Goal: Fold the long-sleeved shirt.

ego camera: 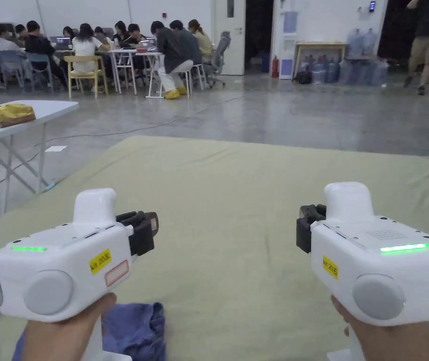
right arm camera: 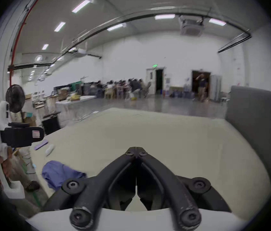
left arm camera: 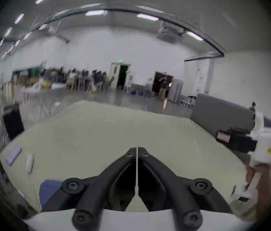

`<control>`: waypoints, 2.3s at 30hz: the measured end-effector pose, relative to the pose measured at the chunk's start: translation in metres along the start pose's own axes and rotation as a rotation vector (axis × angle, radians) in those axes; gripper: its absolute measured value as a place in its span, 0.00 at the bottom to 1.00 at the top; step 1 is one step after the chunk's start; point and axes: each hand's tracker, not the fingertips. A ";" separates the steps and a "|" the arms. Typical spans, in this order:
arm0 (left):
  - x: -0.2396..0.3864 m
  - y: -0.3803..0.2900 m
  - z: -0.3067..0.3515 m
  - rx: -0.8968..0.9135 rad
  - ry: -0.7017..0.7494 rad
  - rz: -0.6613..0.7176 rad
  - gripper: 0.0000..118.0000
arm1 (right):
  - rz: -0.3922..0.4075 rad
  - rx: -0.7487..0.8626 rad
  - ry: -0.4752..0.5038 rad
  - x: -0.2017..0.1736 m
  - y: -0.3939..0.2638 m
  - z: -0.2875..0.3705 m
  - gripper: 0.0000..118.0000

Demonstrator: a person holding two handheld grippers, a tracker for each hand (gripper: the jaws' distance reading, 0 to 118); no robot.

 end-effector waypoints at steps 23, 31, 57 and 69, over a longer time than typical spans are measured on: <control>0.163 -0.123 -0.003 0.202 -0.015 -0.214 0.00 | -0.004 0.107 -0.478 0.130 -0.103 0.120 0.00; 0.162 -0.147 -0.009 0.155 0.027 -0.211 0.00 | 0.032 0.062 -0.500 0.131 -0.124 0.119 0.00; 0.160 -0.139 -0.017 0.143 0.045 -0.262 1.00 | 0.020 0.113 -0.476 0.131 -0.133 0.113 0.94; 0.163 -0.139 -0.009 0.177 0.019 -0.203 1.00 | 0.024 0.141 -0.449 0.132 -0.129 0.126 0.94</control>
